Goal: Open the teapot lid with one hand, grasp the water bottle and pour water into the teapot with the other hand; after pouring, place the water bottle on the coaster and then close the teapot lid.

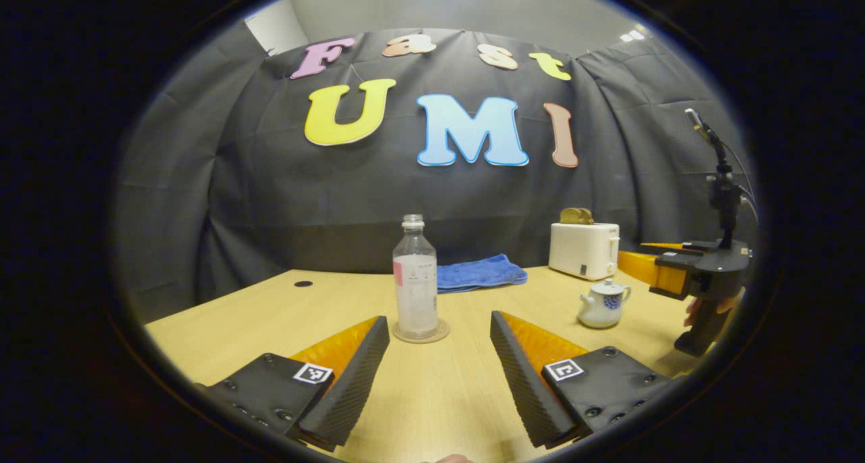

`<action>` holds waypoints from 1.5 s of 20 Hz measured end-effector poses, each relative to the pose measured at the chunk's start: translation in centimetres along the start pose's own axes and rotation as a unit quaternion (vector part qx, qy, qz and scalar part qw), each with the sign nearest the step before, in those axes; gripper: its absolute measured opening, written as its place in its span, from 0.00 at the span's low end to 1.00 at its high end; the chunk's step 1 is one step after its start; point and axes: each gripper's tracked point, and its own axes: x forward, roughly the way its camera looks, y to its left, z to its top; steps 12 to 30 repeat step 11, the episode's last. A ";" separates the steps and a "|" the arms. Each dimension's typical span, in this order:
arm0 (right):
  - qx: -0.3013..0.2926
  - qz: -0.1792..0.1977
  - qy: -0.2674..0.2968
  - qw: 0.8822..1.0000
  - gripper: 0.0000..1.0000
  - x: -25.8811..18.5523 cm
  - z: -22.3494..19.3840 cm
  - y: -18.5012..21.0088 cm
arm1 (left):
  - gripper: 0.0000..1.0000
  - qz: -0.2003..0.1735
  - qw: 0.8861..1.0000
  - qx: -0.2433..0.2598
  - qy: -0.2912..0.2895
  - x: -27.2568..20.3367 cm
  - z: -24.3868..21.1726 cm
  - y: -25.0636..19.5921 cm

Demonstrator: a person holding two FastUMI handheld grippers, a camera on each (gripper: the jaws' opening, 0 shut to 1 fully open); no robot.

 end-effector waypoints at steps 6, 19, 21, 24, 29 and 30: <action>-0.001 0.008 -0.022 1.000 0.70 -6.1 -0.8 3.5 | 1.00 -0.004 1.000 -0.005 -0.002 -2.0 -0.6 -4.3; 0.034 0.011 0.011 0.999 0.71 -6.2 -3.6 4.1 | 1.00 0.015 1.000 0.001 -0.012 -3.3 -0.6 -4.8; 0.034 0.011 0.011 0.999 0.71 -6.2 -3.6 4.1 | 1.00 0.015 1.000 0.001 -0.012 -3.3 -0.6 -4.8; 0.034 0.011 0.011 0.999 0.71 -6.2 -3.6 4.1 | 1.00 0.015 1.000 0.001 -0.012 -3.3 -0.6 -4.8; 0.034 0.011 0.011 0.999 0.71 -6.2 -3.6 4.1 | 1.00 0.015 1.000 0.001 -0.012 -3.3 -0.6 -4.8; 0.034 0.011 0.011 0.999 0.71 -6.2 -3.6 4.1 | 1.00 0.015 1.000 0.001 -0.012 -3.3 -0.6 -4.8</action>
